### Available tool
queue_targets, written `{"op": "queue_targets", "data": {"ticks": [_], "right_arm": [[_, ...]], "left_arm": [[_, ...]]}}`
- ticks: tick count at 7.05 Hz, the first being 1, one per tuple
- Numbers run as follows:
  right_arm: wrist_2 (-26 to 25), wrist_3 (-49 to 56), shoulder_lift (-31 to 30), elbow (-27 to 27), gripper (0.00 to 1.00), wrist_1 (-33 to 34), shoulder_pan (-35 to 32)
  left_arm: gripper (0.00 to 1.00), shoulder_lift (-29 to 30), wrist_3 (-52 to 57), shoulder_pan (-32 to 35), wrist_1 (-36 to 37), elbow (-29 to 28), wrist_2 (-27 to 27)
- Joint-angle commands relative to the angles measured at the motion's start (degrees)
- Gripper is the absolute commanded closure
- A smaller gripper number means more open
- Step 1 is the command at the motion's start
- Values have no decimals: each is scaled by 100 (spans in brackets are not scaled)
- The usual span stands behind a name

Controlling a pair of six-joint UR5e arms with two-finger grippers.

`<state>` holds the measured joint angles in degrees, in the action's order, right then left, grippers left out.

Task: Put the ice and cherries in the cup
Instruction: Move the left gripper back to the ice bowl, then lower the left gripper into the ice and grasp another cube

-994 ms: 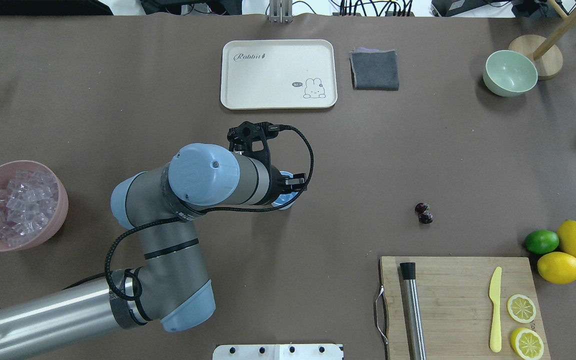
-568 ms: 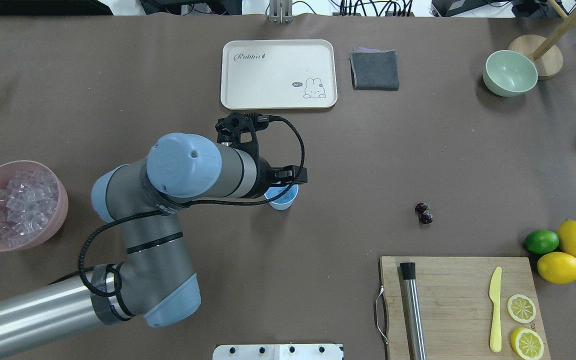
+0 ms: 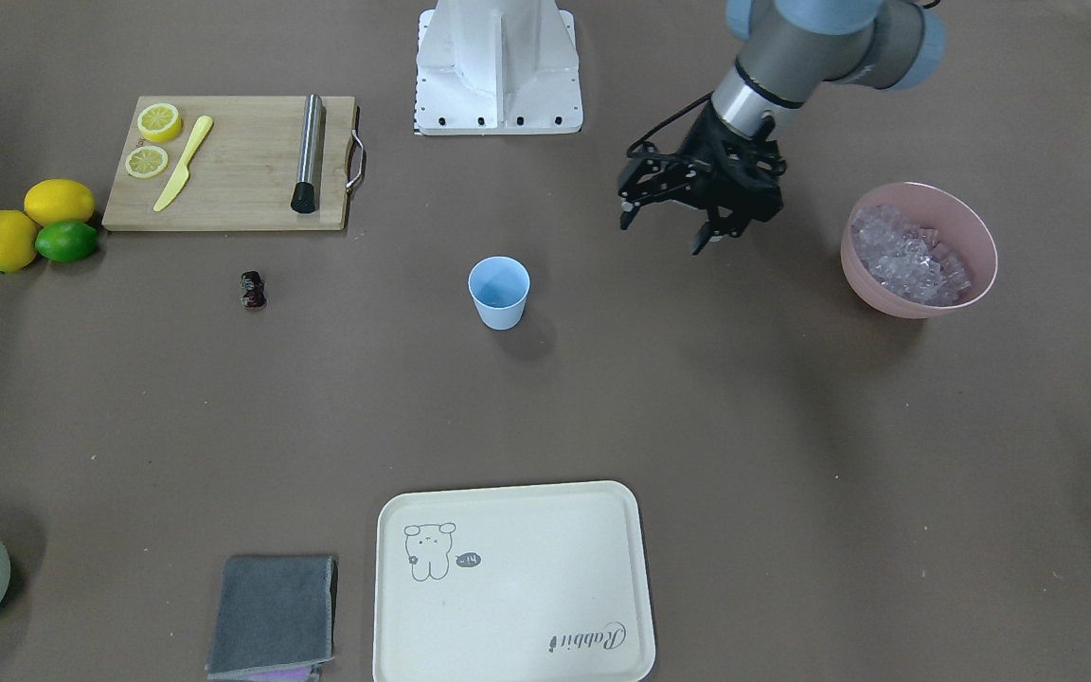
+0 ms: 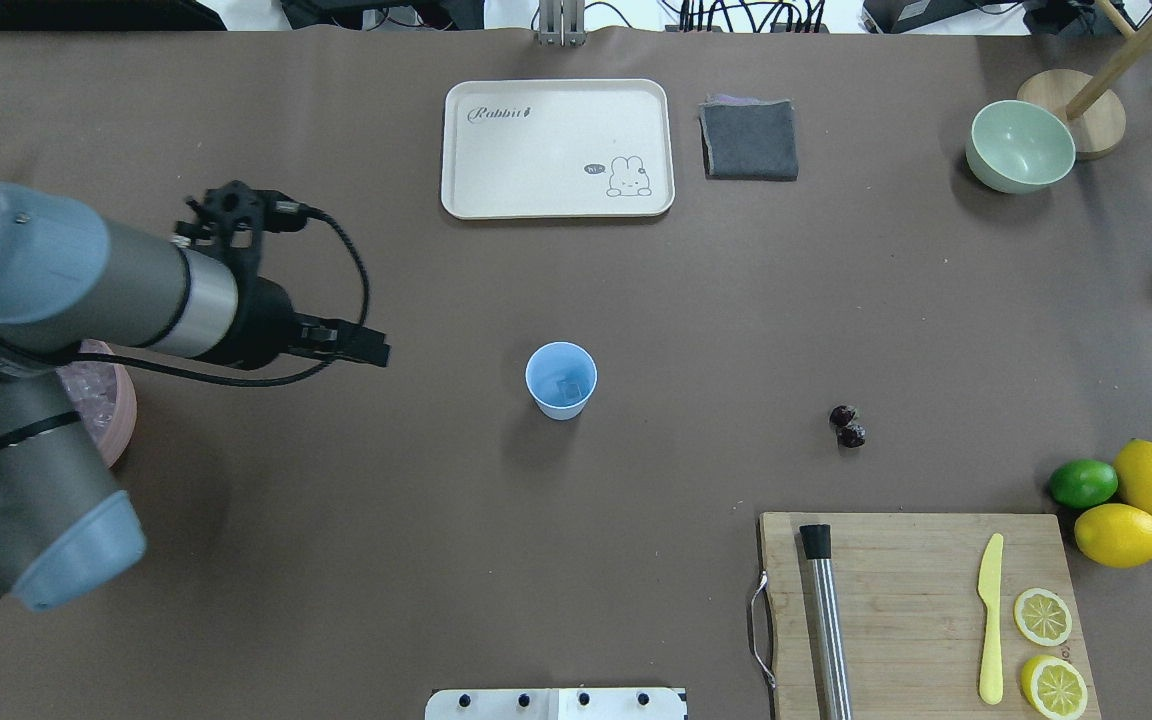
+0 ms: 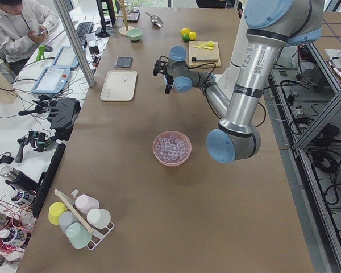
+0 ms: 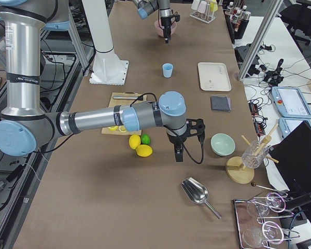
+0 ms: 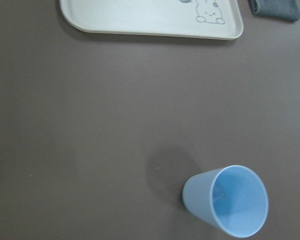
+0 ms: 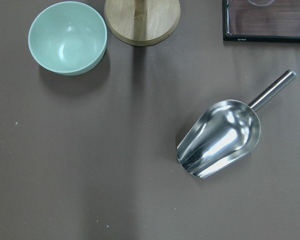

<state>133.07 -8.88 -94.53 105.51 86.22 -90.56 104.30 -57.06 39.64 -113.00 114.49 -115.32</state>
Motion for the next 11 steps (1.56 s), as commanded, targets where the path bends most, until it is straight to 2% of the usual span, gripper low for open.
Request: {"op": "queue_targets", "data": {"ticks": [1,2,3,4,5,11], "right_arm": [[0,0,-13,-4,0,0,-6],[0,0,-13,-4,0,0,-6],[0,0,-13,-4,0,-9,3],[0,0,-13,-4,0,-9,3],[0,0,-13,-4,0,-9,-5],[0,9,-22,-4,0,-9,-5]], "left_arm": [[2,-1494,1795,857,-46,563,-673],[2,-2023,2369,1184,-212,557,-928],[2,-2724,2766,1248,-1092,313,-957],[2,-3027,2988,1257,-1937,-203,-1131],[2,-3125,2999,1301,-2232,-469,-1194],[3,-2520,3016,1257,-2279,-1262,-1124]]}}
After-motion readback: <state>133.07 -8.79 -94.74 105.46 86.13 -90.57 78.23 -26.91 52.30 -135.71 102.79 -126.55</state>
